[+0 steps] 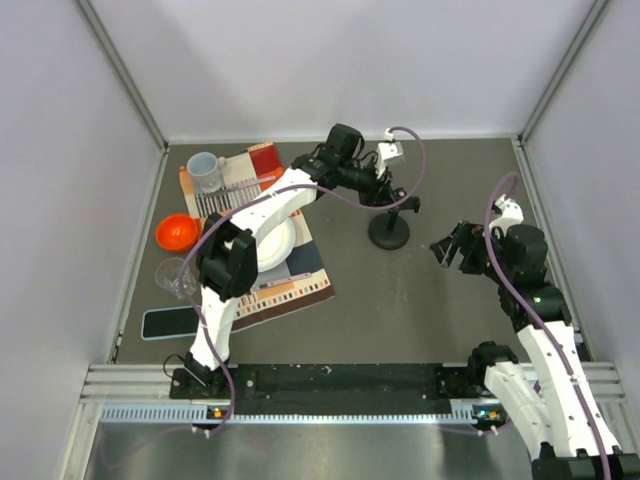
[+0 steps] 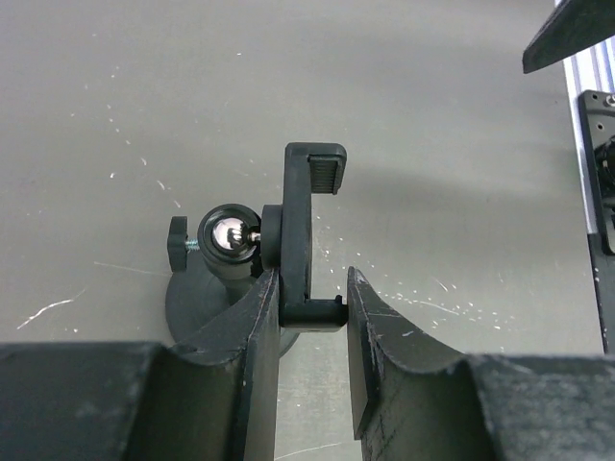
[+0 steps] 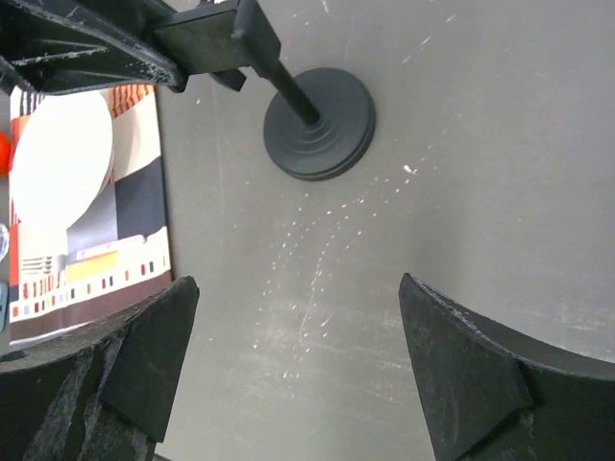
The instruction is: Place the phone on the phone stand
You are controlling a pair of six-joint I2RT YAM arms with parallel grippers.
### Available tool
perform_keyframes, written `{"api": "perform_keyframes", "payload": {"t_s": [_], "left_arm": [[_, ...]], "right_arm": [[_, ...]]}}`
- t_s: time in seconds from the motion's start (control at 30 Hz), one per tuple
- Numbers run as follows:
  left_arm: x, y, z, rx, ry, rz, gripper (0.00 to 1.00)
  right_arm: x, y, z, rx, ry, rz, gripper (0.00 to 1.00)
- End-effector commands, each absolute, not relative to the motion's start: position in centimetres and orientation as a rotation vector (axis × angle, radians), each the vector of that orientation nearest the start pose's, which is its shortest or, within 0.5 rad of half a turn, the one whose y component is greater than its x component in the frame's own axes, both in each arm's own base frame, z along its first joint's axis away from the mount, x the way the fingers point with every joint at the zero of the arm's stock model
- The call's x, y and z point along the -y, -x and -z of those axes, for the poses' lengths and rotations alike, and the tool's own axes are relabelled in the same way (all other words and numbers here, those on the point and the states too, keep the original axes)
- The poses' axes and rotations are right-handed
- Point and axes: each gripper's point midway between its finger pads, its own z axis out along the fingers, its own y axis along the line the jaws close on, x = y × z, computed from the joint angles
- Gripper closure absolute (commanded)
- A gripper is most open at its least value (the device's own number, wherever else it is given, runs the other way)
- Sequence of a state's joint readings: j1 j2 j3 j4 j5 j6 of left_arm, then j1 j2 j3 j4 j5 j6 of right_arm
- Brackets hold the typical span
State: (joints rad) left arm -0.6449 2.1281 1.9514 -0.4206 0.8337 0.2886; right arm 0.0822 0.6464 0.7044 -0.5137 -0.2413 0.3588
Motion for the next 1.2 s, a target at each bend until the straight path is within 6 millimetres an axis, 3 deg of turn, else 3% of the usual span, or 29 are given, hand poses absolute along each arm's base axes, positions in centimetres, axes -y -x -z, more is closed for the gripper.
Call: {"api": "perform_keyframes", "payload": {"t_s": [0.0,0.17,0.43,0.6,0.73,1.03,1.17], "left_arm": [[43.1,-35.0,-21.0,-1.566,-1.487,1.184,1.00],[42.4,-33.6,-21.3,-1.489,-1.546,1.218,1.00],[42.0,-29.8,-24.5,-1.315,-1.611,1.393,1.00],[43.0,-28.0,-23.2,-1.324,-1.674,1.461,1.00],[43.9,-24.8,-22.6,-1.279,-1.740,1.508,1.00],[43.9,-23.2,-22.4,-1.292,-1.781,1.485,1.00],[43.4,-22.3,-22.3,-1.298,-1.793,1.473,1.00]], "right_arm": [[-9.2,-24.7,-21.5,-1.990,-0.045,-0.621,0.14],[-9.7,-24.6,-20.9,-1.998,-0.034,-0.654,0.15],[-10.3,-24.6,-21.3,-1.980,-0.028,-0.699,0.16],[-10.7,-24.5,-21.2,-1.975,-0.019,-0.732,0.16],[-11.0,-23.8,-20.8,-1.972,0.000,-0.746,0.17],[-12.6,-21.0,-20.6,-1.968,0.013,-0.880,0.19],[-12.2,-20.4,-22.1,-1.952,-0.016,-0.866,0.18]]}}
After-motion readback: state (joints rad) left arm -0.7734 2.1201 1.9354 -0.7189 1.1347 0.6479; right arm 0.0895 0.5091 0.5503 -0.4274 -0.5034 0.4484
